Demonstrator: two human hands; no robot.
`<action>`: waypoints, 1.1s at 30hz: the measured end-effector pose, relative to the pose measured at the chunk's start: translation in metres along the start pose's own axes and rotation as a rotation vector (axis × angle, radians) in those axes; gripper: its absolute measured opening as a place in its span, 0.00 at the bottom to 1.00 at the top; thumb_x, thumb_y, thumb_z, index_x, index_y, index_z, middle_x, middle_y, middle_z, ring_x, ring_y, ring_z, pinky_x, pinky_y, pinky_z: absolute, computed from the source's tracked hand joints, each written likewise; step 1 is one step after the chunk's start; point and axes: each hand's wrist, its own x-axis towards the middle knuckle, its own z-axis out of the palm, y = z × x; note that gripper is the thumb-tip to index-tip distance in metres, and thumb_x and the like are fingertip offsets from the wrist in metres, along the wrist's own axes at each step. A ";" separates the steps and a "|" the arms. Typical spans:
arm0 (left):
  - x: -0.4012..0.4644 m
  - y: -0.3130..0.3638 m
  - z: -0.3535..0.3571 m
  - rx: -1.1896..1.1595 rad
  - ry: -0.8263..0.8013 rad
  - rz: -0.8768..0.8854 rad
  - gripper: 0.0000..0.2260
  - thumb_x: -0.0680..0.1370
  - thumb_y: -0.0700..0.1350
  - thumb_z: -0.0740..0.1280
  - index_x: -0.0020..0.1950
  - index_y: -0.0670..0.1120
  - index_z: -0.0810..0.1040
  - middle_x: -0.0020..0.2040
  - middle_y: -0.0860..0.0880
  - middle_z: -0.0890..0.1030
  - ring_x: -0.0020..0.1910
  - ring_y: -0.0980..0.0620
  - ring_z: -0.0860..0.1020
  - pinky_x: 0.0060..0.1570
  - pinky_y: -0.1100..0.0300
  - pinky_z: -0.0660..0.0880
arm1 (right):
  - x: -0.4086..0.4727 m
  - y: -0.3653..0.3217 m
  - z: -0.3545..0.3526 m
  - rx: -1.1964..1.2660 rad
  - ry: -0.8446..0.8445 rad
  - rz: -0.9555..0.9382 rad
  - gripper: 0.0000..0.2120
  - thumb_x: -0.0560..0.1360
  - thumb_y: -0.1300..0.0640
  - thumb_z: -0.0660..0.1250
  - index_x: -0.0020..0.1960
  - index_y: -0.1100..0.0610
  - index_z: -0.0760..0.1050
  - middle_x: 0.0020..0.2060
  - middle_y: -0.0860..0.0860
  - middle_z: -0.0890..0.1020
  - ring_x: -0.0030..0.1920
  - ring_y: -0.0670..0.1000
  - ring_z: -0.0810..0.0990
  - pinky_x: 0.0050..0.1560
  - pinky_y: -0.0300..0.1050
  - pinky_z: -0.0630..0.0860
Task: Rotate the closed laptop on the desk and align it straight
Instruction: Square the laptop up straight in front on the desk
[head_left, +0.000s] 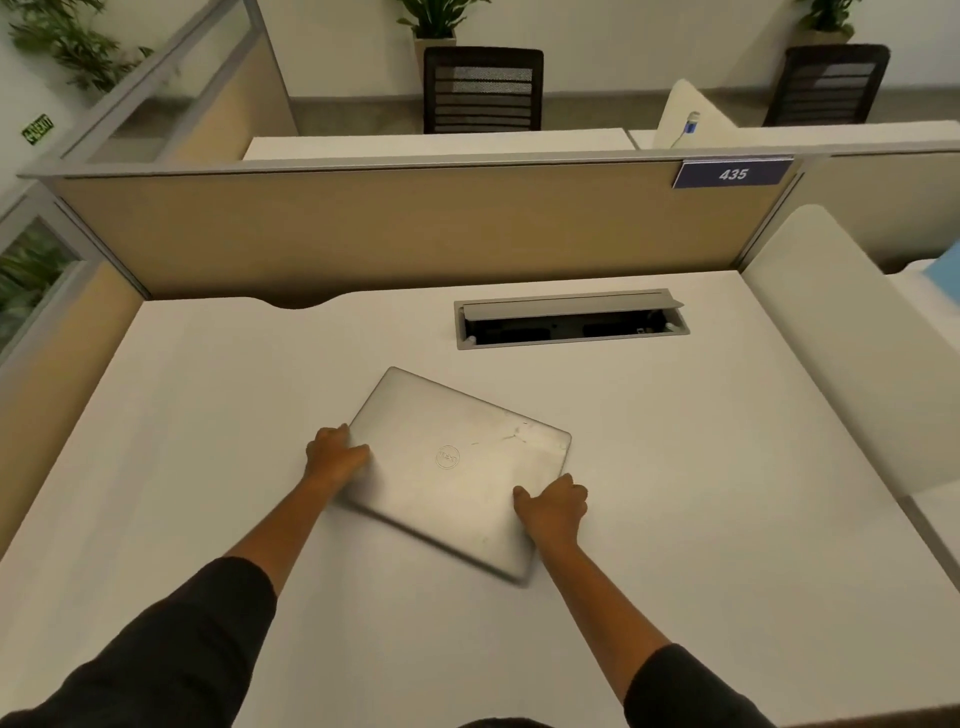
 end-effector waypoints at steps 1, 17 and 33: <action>0.002 0.000 0.000 -0.039 0.002 -0.013 0.20 0.80 0.42 0.67 0.72 0.36 0.77 0.77 0.36 0.74 0.78 0.33 0.70 0.75 0.40 0.73 | -0.001 0.000 0.001 0.007 -0.004 0.016 0.31 0.77 0.49 0.76 0.70 0.67 0.70 0.68 0.64 0.74 0.71 0.65 0.74 0.74 0.54 0.71; -0.005 0.003 0.011 -0.656 -0.036 -0.214 0.30 0.79 0.35 0.63 0.83 0.46 0.72 0.84 0.43 0.70 0.83 0.40 0.67 0.81 0.46 0.65 | 0.029 -0.007 -0.023 0.477 0.028 0.067 0.14 0.77 0.54 0.76 0.56 0.63 0.85 0.53 0.57 0.88 0.56 0.61 0.87 0.58 0.54 0.85; -0.011 0.011 0.053 -0.934 -0.067 -0.284 0.24 0.73 0.39 0.64 0.69 0.43 0.84 0.72 0.41 0.83 0.67 0.38 0.81 0.70 0.46 0.76 | 0.114 -0.048 -0.066 0.412 -0.075 -0.087 0.26 0.81 0.52 0.71 0.73 0.66 0.78 0.70 0.60 0.82 0.72 0.64 0.79 0.75 0.59 0.76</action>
